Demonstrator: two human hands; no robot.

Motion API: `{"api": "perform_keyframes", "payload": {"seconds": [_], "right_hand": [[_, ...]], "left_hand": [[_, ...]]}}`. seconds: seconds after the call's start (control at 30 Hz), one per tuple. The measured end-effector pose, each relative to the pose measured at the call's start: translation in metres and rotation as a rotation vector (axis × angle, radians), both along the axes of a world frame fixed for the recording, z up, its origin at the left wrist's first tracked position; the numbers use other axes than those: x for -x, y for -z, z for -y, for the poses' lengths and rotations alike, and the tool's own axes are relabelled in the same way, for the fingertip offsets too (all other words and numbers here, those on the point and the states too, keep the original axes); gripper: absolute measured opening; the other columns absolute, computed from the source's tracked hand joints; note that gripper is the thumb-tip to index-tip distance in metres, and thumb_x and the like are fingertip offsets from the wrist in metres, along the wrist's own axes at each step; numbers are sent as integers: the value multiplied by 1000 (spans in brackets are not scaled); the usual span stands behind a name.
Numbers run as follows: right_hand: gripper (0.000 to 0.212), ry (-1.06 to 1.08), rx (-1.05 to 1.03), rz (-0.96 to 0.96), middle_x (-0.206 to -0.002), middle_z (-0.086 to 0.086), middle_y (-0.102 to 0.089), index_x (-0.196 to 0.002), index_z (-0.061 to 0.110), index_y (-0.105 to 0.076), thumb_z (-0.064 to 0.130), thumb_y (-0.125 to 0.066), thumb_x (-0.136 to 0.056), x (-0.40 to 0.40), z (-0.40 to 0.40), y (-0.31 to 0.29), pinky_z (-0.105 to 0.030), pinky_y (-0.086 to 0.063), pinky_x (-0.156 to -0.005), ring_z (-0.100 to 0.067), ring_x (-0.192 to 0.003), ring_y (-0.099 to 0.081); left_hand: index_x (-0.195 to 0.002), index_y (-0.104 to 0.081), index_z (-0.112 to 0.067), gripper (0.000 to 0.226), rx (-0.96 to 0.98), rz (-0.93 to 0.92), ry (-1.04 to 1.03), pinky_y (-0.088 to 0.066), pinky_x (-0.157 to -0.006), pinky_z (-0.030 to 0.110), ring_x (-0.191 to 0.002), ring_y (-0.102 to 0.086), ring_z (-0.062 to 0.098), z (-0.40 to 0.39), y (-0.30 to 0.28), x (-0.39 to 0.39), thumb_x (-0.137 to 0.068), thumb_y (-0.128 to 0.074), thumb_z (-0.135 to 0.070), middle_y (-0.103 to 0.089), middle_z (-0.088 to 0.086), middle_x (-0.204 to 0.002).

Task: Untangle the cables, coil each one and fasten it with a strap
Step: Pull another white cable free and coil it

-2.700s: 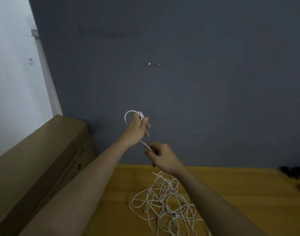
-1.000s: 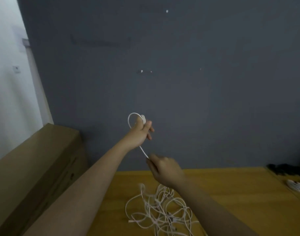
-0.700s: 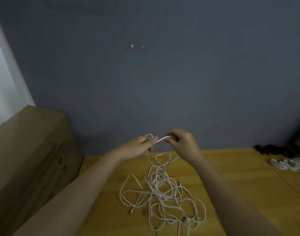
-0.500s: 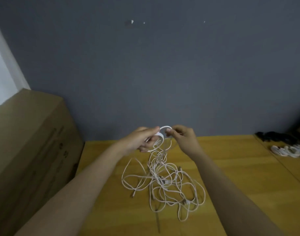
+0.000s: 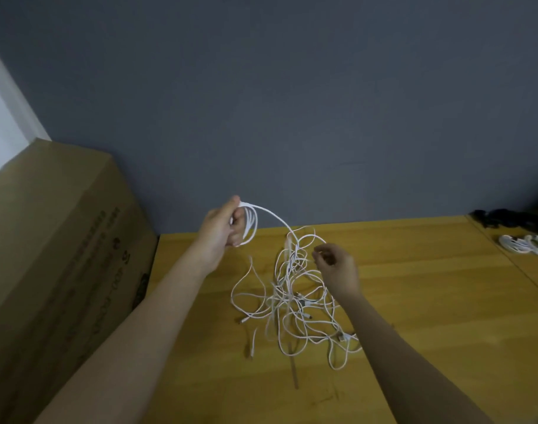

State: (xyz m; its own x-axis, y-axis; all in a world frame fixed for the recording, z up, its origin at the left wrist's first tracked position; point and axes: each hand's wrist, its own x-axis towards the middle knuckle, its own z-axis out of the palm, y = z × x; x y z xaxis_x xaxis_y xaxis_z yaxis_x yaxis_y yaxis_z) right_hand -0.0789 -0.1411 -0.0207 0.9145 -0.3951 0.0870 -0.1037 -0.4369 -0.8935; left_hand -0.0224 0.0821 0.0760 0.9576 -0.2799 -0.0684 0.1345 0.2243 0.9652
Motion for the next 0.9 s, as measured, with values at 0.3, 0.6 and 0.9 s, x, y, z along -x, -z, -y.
{"api": "perform_keyframes", "payload": {"seconds": [0.3, 0.6, 0.9], "right_hand": [[22, -142, 236, -324, -87, -6, -70, -111, 16, -64, 25, -48, -99, -3, 10, 12, -25, -38, -50, -17, -56, -54], [37, -88, 752, -38, -129, 6, -53, -126, 32, -58, 37, -57, -89, -18, -13, -29, -31, -24, -90, -22, -120, -36], [26, -149, 189, 22, -123, 16, -46, -114, 35, -63, 43, -60, -90, -43, -46, -45, -25, -15, -93, -20, -124, -29]], "left_hand": [[-63, -36, -16, 42, -37, 26, -131, -21, -37, 19, -33, -19, 8, 1, 7, -3, -104, -34, -26, -25, -7, -38], [-64, -37, -14, 41, -167, 167, 213, -25, -37, 17, -33, -20, 7, 16, -13, -4, -103, -35, -27, -26, -8, -40], [-60, -36, -15, 40, -1, 137, 334, -22, -38, 20, -34, -16, 7, 19, -33, 1, -95, -38, -33, -23, -5, -38]]}}
